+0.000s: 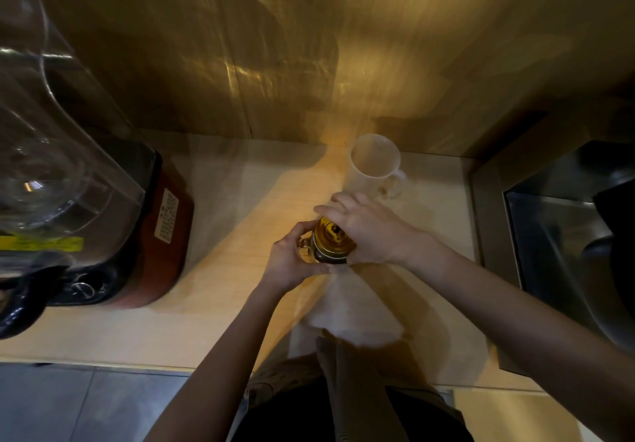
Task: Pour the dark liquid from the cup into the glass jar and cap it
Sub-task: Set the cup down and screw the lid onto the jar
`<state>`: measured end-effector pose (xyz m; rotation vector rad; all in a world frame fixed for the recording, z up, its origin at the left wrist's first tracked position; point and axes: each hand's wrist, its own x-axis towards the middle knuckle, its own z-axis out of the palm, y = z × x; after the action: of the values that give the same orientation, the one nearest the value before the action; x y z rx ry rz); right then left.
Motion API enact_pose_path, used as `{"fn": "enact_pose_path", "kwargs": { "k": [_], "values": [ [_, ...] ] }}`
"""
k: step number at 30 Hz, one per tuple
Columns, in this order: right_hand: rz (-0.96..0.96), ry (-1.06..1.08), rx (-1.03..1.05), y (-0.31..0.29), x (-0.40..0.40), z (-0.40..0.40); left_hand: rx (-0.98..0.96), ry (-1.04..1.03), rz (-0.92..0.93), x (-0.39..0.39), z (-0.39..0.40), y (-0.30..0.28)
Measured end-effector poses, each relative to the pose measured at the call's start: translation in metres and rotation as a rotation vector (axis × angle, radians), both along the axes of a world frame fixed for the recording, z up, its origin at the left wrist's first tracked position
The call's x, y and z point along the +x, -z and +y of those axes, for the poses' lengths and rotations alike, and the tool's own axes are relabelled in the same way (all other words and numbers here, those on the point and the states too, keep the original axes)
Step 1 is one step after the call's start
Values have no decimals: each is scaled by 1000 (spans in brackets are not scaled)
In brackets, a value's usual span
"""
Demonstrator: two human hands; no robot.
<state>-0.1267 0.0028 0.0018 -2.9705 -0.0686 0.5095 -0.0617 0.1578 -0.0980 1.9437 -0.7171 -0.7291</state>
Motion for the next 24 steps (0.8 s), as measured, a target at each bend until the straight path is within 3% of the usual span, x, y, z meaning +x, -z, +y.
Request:
{"fn": "enact_pose_path", "kwargs": {
  "k": [5, 24],
  "values": [
    [22, 64, 90, -2, 3, -1, 0, 0, 1, 0, 0, -1],
    [-14, 182, 36, 0, 6, 8, 4, -13, 24, -1, -1, -4]
  ]
}}
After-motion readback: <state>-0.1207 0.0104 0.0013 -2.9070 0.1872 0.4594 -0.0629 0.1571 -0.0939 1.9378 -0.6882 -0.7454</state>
